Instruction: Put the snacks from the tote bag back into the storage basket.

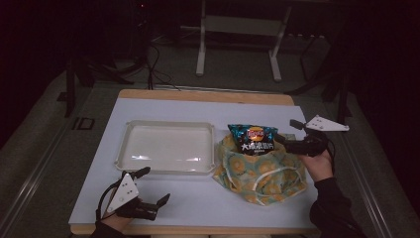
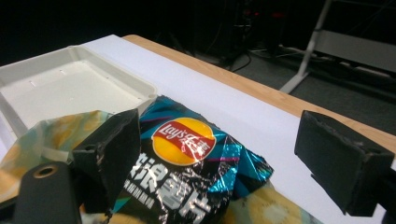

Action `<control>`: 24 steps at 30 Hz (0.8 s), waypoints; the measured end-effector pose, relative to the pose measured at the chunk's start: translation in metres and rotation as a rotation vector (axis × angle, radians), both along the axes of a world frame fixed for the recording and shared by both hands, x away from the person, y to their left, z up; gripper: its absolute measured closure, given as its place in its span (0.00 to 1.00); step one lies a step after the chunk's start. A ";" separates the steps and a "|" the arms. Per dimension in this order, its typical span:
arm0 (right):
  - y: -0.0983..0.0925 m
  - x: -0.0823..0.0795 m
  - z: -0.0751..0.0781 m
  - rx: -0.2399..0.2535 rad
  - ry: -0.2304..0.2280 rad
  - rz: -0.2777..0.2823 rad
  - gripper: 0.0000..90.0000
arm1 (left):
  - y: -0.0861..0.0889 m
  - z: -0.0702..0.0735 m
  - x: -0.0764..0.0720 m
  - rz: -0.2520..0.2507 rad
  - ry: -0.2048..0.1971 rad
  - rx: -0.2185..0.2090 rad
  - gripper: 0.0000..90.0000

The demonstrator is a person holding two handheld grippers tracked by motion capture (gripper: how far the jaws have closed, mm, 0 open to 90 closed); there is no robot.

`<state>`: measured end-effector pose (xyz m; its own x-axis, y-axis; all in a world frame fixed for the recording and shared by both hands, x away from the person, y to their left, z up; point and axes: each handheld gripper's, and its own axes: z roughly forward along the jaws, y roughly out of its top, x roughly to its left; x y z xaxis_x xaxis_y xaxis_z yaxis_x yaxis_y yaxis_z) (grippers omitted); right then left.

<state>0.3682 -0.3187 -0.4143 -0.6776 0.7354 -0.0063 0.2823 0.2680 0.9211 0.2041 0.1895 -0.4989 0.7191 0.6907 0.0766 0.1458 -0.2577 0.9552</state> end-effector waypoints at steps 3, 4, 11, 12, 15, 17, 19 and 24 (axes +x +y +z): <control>0.003 0.012 -0.004 -0.011 0.023 0.024 0.19 | 0.000 0.000 0.000 0.000 0.001 0.004 0.00; 0.005 0.015 -0.006 -0.023 0.029 0.016 0.20 | 0.000 -0.001 0.000 0.000 0.003 0.004 0.00; 0.007 0.038 -0.023 -0.051 0.083 -0.014 0.20 | 0.000 -0.001 0.000 -0.003 0.007 0.004 0.00; 0.007 0.040 -0.025 -0.039 0.080 -0.019 0.20 | 0.000 -0.001 0.000 -0.004 0.009 0.000 0.00; 0.008 0.046 -0.032 -0.048 0.094 -0.021 0.20 | 0.001 -0.001 0.000 -0.002 0.010 -0.008 0.00; 0.008 0.051 -0.036 -0.052 0.105 -0.007 0.20 | 0.001 -0.001 0.001 -0.001 0.011 -0.002 0.00; 0.007 0.055 -0.039 -0.042 0.123 0.015 0.20 | 0.000 -0.001 0.001 -0.003 0.013 0.004 0.00; 0.008 0.065 -0.045 -0.074 0.160 0.032 0.20 | 0.001 -0.001 0.001 -0.001 0.016 -0.002 0.00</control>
<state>0.4333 -0.3112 -0.4597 -0.6975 0.7148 0.0499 0.4136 0.3448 0.8427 0.2052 0.1902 -0.5001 0.7210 0.6899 0.0642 0.1604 -0.2563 0.9532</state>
